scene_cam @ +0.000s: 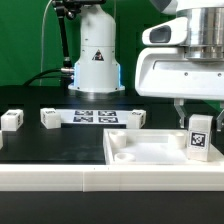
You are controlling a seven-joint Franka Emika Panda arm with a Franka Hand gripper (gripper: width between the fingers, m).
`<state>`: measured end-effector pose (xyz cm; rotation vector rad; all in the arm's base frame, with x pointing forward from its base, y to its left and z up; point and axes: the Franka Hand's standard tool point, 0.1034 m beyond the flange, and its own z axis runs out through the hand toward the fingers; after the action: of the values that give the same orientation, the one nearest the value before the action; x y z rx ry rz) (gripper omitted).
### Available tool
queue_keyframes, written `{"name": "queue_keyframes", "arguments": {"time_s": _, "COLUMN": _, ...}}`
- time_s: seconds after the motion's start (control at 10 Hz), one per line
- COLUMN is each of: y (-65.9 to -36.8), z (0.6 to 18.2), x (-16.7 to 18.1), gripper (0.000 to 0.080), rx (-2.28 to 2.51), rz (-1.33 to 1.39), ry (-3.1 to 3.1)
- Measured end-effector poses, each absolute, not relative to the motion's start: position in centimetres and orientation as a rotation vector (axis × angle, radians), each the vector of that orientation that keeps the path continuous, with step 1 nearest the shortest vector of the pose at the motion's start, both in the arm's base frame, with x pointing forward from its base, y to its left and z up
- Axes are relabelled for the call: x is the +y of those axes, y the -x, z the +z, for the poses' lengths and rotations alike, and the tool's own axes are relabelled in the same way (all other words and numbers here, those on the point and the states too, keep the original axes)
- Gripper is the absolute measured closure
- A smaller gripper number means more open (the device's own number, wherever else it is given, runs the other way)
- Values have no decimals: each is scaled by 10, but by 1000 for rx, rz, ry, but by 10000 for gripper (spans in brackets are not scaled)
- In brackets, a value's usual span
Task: Assemble one leg
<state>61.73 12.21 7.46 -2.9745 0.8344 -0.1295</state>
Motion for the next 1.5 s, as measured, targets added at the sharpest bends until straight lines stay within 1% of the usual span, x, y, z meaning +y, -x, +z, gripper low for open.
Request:
{"name": "queue_keyframes", "arguments": {"time_s": 0.1, "y": -617, "z": 74, "x": 123, "gripper": 508, "rx": 1031, "rz": -130, "ry": 2915}}
{"name": "queue_keyframes", "arguments": {"time_s": 0.4, "y": -618, "z": 74, "x": 122, "gripper": 508, "rx": 1406, "rz": -122, "ry": 2725}}
{"name": "queue_keyframes", "arguments": {"time_s": 0.6, "y": -618, "z": 74, "x": 122, "gripper": 508, "rx": 1529, "rz": -111, "ry": 2649}}
{"name": "queue_keyframes", "arguments": {"time_s": 0.7, "y": -618, "z": 74, "x": 122, "gripper": 508, "rx": 1483, "rz": -113, "ry": 2677}}
{"name": "queue_keyframes", "arguments": {"time_s": 0.8, "y": -618, "z": 74, "x": 122, "gripper": 331, "rx": 1440, "rz": -115, "ry": 2701}}
{"name": "queue_keyframes", "arguments": {"time_s": 0.9, "y": -618, "z": 75, "x": 122, "gripper": 331, "rx": 1335, "rz": -118, "ry": 2760}}
{"name": "queue_keyframes", "arguments": {"time_s": 1.0, "y": -618, "z": 75, "x": 121, "gripper": 190, "rx": 1168, "rz": -117, "ry": 2843}}
{"name": "queue_keyframes", "arguments": {"time_s": 1.1, "y": -618, "z": 75, "x": 121, "gripper": 190, "rx": 1012, "rz": -123, "ry": 2907}}
{"name": "queue_keyframes", "arguments": {"time_s": 1.2, "y": -619, "z": 76, "x": 121, "gripper": 156, "rx": 854, "rz": -128, "ry": 2961}}
{"name": "queue_keyframes", "arguments": {"time_s": 1.5, "y": -621, "z": 77, "x": 120, "gripper": 151, "rx": 373, "rz": -145, "ry": 3073}}
